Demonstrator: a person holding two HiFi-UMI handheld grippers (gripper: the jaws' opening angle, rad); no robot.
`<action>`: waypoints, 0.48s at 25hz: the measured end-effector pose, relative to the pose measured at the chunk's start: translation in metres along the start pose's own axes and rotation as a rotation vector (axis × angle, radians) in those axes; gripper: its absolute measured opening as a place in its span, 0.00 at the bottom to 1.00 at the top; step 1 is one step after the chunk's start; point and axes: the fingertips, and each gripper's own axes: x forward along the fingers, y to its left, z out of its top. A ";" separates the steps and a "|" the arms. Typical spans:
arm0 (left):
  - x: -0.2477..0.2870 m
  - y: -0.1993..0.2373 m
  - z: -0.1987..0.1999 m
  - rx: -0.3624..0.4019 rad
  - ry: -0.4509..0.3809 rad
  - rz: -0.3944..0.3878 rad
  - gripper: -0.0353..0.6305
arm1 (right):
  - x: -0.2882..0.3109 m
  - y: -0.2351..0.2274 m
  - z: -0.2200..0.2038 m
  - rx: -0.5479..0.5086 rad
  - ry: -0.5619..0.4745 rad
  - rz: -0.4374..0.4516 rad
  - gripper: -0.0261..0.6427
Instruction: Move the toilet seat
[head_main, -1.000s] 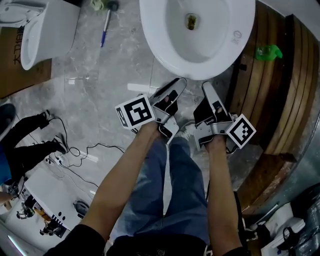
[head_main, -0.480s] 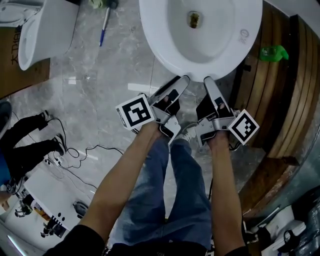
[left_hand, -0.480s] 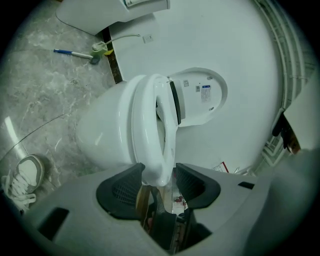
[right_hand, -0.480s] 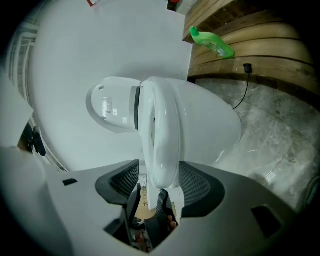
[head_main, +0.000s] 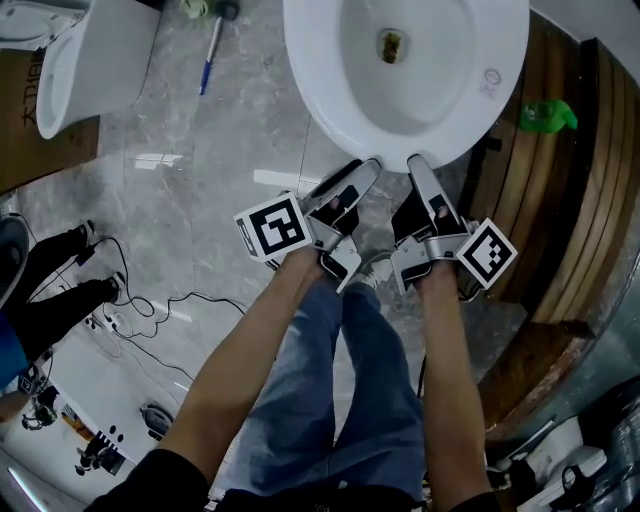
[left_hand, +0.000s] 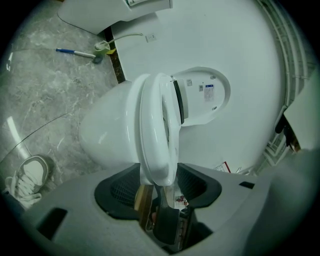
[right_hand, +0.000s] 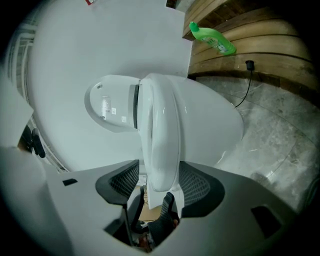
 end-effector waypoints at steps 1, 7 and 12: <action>0.000 -0.002 0.000 0.003 0.000 -0.006 0.38 | 0.000 -0.001 0.000 -0.001 0.001 -0.006 0.39; 0.010 -0.004 0.006 0.012 -0.004 -0.004 0.38 | -0.001 -0.004 0.001 0.060 -0.025 0.005 0.39; 0.011 0.005 0.006 -0.013 -0.018 0.016 0.30 | -0.002 -0.012 0.000 0.064 -0.028 -0.025 0.28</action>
